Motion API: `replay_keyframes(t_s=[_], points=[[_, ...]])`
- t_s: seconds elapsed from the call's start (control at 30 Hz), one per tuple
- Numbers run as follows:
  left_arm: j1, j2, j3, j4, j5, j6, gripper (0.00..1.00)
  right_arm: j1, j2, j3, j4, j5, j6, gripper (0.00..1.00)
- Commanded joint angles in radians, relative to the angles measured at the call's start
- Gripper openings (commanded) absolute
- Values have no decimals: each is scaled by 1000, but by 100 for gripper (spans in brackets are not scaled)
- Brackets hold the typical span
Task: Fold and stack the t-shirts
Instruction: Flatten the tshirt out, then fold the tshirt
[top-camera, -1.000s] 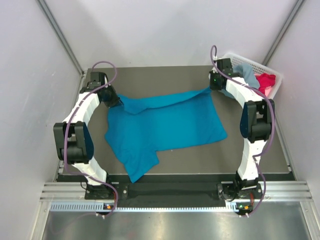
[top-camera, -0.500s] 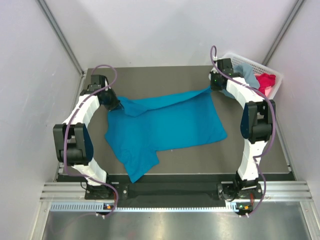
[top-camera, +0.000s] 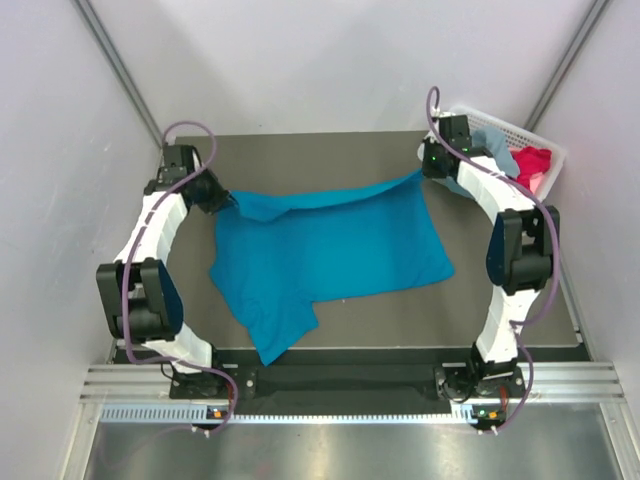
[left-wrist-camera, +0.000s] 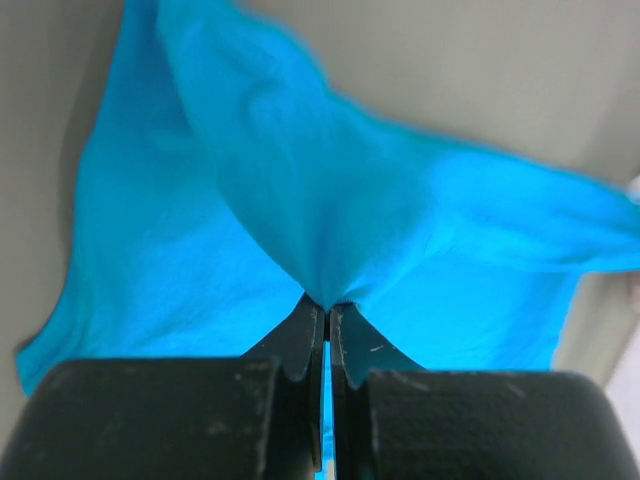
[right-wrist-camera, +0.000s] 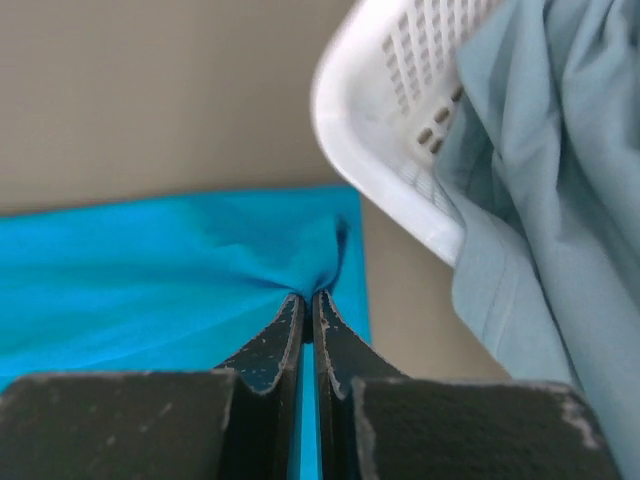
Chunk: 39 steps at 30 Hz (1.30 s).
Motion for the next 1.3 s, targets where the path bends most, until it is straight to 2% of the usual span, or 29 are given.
replay_keyframes(t_s=[0.0,0.2,0.3,0.5,0.73,0.93,1.07,1.17,1.27], points=[[24,-93,141,141,39,-35,0,6,-158,13,153,-67,66,0],[32,-70,491,167,33,0,0,47,-261,88,238,-138,107,0],[37,-109,579,201,10,1,0,64,-327,109,250,-139,136,0],[38,-270,662,245,-44,28,0,135,-525,97,261,-118,138,0],[38,-561,681,255,-110,103,0,190,-917,-68,314,-44,129,0],[17,-648,777,221,-154,152,0,192,-1119,-119,297,-7,143,0],[11,-620,827,224,-166,159,0,192,-1101,-46,247,-7,164,0],[11,-564,808,241,-162,145,0,193,-1041,-29,228,-7,173,0],[11,-516,684,304,-154,117,0,192,-950,-39,230,61,178,0]])
